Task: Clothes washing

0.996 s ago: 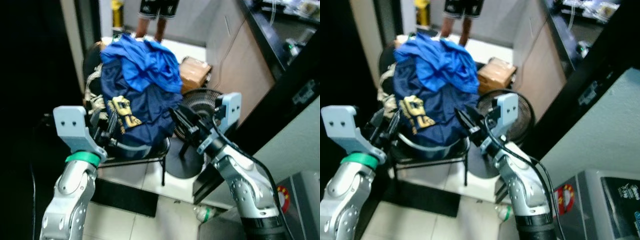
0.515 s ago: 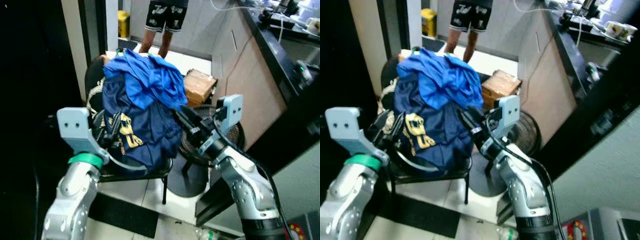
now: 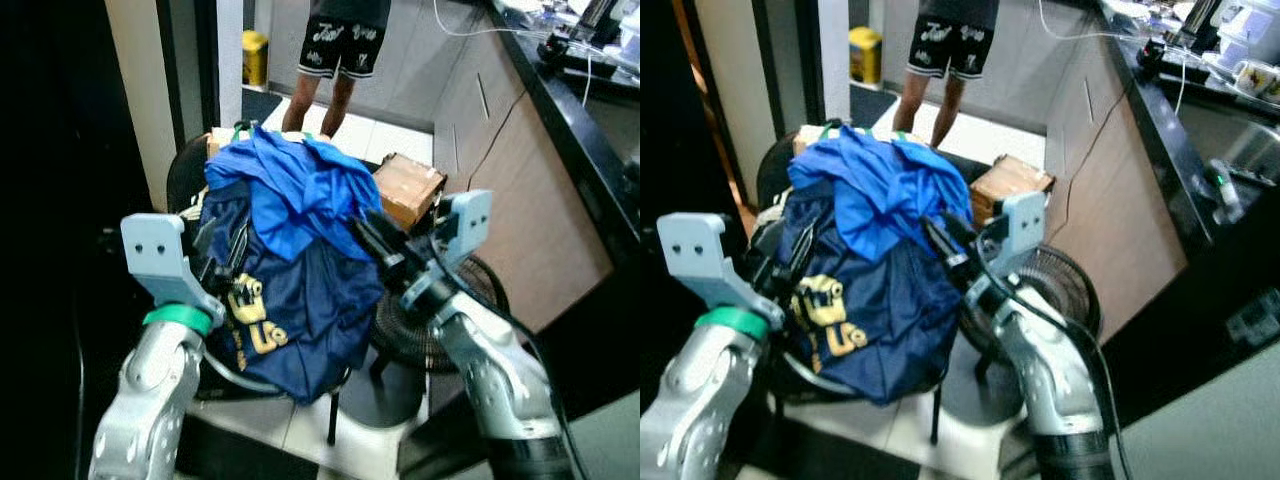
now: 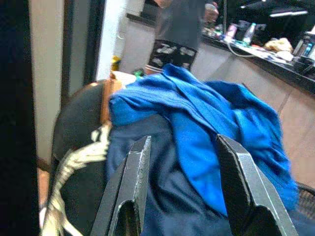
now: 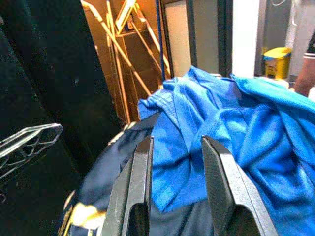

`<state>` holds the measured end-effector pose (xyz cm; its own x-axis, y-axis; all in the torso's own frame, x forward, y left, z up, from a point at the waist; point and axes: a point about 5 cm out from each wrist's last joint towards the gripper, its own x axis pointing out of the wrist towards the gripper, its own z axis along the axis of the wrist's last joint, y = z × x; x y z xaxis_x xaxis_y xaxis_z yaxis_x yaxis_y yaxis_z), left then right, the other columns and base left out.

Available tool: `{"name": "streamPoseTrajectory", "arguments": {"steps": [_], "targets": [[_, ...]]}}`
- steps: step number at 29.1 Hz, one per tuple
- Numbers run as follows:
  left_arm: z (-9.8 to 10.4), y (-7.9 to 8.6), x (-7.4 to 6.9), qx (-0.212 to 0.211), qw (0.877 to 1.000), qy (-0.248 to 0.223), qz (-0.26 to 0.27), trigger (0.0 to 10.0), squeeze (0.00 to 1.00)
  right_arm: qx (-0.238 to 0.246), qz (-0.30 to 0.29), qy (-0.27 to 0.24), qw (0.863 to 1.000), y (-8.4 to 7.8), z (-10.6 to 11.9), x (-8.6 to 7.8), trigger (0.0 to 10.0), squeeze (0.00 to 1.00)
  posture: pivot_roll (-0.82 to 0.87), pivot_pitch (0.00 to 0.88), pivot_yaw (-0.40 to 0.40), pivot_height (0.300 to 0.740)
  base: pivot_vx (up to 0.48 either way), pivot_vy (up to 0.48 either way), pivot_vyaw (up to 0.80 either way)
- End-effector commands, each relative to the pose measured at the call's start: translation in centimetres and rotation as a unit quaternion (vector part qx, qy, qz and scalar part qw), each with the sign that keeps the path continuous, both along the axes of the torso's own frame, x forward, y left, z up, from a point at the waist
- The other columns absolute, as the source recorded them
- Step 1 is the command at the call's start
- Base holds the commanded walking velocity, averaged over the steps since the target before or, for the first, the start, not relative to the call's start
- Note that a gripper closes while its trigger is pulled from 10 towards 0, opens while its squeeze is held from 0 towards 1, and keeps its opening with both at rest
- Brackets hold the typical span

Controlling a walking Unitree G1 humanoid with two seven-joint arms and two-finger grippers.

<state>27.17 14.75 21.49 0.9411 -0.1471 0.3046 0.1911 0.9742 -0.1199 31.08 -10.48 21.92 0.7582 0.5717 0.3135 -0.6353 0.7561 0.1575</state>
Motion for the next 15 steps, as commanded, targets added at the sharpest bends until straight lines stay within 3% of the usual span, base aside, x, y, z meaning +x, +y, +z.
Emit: {"name": "streamPoseTrajectory", "arguments": {"steps": [1,15], "targets": [[-0.42,-0.42,-0.06,-0.005,1.000,0.010,-0.009,10.0,0.00,-0.004,-0.010,0.004,1.000,-0.51,-0.35,0.03,10.0,0.00,0.05,0.053,-0.081,0.740,0.000,0.000,0.00],[-0.51,-0.75,-0.04,0.003,1.000,0.009,-0.020,10.0,0.00,-0.002,-0.008,0.006,1.000,-0.47,-0.42,-0.01,10.0,0.00,0.05,0.052,-0.076,0.740,0.000,0.000,0.00]]}}
